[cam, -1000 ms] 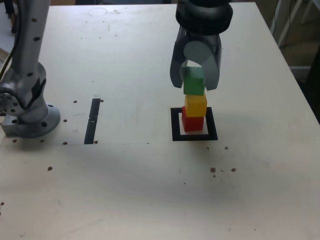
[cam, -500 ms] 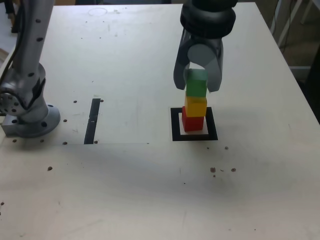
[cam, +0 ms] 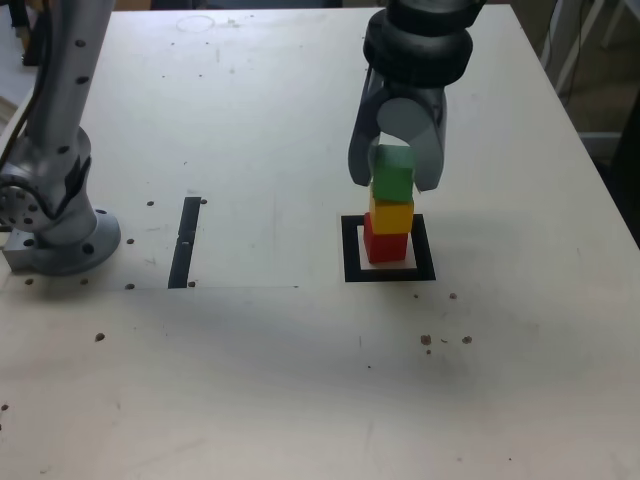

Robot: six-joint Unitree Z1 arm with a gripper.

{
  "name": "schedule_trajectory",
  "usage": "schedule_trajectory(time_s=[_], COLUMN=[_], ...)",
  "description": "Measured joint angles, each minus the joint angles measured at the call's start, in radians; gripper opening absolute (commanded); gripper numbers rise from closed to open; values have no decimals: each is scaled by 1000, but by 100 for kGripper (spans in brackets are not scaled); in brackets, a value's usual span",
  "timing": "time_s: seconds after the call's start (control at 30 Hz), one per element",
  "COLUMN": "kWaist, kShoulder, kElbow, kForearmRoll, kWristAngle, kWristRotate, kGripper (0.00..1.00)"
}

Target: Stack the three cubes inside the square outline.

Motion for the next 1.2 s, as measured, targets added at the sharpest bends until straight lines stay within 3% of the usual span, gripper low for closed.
schedule_trajectory(time_s=[0.17,0.3,0.73,1.0,1.2], kWaist=[0,0,0,2,2], kShoulder=[-1,-2,-60,-249,-401], kElbow=[14,16,25,67,212], kForearmRoll=[4,0,1,42,49], kWristAngle=[-16,-24,-25,-17,-28], kWristRotate=[15,25,29,57,68], kGripper=[84,97,99,99,99])
